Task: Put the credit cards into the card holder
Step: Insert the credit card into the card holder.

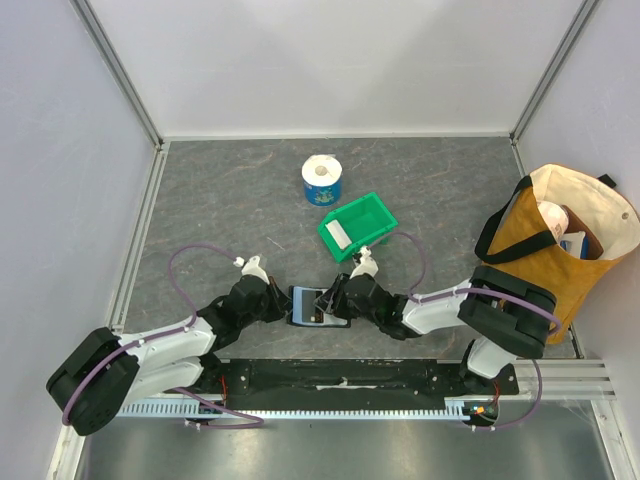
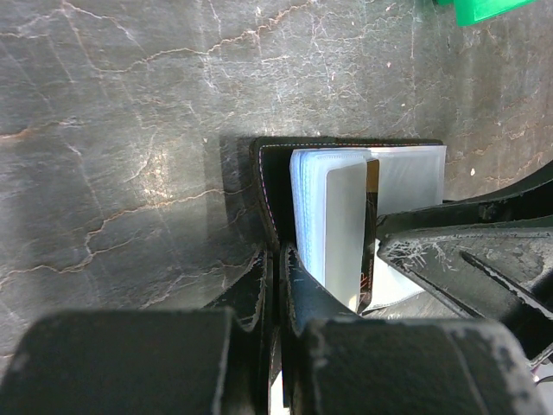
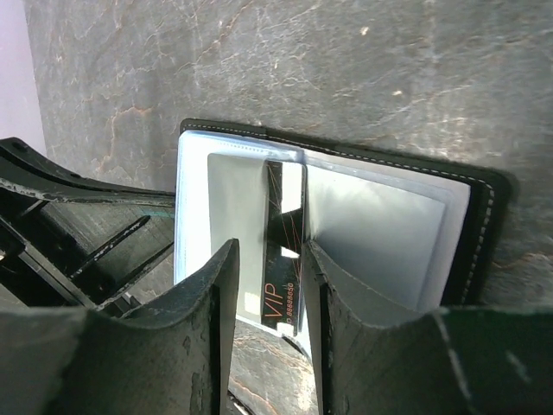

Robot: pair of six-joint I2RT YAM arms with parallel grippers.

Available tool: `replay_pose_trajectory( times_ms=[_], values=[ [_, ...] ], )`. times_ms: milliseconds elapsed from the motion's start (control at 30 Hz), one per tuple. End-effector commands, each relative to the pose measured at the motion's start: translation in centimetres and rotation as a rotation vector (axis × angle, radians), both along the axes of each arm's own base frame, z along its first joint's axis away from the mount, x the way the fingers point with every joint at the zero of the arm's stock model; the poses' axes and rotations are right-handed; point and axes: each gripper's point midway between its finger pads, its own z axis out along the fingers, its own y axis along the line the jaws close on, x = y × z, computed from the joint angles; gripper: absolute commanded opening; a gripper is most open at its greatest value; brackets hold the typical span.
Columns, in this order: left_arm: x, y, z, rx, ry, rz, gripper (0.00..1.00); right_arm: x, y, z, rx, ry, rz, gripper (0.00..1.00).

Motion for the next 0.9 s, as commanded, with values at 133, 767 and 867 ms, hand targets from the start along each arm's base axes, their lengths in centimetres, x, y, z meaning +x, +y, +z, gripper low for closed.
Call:
replay_pose_trajectory(
  times_ms=[133, 767, 867],
  values=[
    [-1.0, 1.6, -2.3, 0.095, 0.041, -0.002, 0.02, -0.2, 1.8, 0.7, 0.015, -0.045, 0.09, 0.38],
    [-0.5, 1.1, -0.7, 0.075, 0.015, -0.004, 0.02, 0.7, 0.5, 4.8, 0.004, -0.18, 0.094, 0.42],
    [-0.1, 1.0, 0.3, 0.062, -0.008, 0.001, 0.02, 2.0, -1.8, 6.9, -0.105, -0.254, 0.058, 0.54]
  ],
)
